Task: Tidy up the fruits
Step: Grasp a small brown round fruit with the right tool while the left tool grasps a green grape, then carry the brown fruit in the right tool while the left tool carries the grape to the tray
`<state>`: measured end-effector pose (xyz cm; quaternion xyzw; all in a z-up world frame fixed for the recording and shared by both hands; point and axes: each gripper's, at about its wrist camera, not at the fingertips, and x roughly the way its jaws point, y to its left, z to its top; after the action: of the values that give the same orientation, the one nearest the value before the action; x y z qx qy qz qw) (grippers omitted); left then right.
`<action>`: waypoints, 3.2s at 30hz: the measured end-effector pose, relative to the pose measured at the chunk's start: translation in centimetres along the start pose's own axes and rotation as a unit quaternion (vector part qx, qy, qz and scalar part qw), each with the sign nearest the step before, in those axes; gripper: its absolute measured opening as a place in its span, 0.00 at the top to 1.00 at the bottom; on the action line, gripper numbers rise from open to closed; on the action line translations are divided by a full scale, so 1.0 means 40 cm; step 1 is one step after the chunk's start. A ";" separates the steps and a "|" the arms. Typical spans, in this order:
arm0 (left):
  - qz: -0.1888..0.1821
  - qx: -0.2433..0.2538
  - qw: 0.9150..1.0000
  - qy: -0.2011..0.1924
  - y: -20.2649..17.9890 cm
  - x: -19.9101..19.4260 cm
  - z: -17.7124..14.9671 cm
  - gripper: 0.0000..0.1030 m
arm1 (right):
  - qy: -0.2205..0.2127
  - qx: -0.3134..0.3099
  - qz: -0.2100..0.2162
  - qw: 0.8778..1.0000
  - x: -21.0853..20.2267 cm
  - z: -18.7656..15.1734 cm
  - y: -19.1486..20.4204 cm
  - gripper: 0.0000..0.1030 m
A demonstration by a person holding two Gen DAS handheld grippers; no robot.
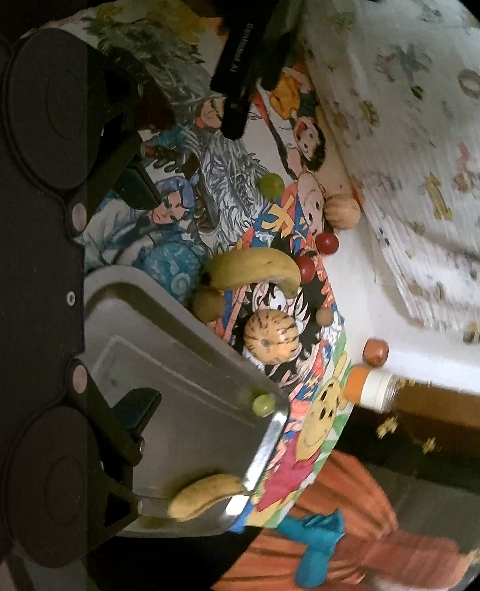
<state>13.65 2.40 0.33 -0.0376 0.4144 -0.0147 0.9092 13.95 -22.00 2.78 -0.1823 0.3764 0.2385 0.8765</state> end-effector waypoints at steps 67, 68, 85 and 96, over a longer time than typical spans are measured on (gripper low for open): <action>-0.091 0.059 0.992 -0.059 -0.054 0.104 0.053 0.75 | -0.073 0.038 0.126 0.989 0.117 -0.011 -0.039 0.56; -0.089 0.056 0.993 -0.060 -0.056 0.104 0.052 0.75 | -0.074 0.036 0.115 0.990 0.116 -0.011 -0.032 0.57; -0.086 -0.005 0.995 -0.052 -0.059 0.056 0.009 0.76 | -0.080 0.088 0.053 0.991 0.093 -0.034 0.011 0.70; -0.075 -0.017 0.996 -0.051 -0.069 0.046 -0.003 0.76 | -0.092 0.100 0.051 0.989 0.089 -0.044 0.016 0.70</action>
<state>14.77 -0.48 -0.90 -0.0848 0.3638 -0.0742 0.9246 14.73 -21.35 -1.10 -0.0512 0.3246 0.2596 0.9081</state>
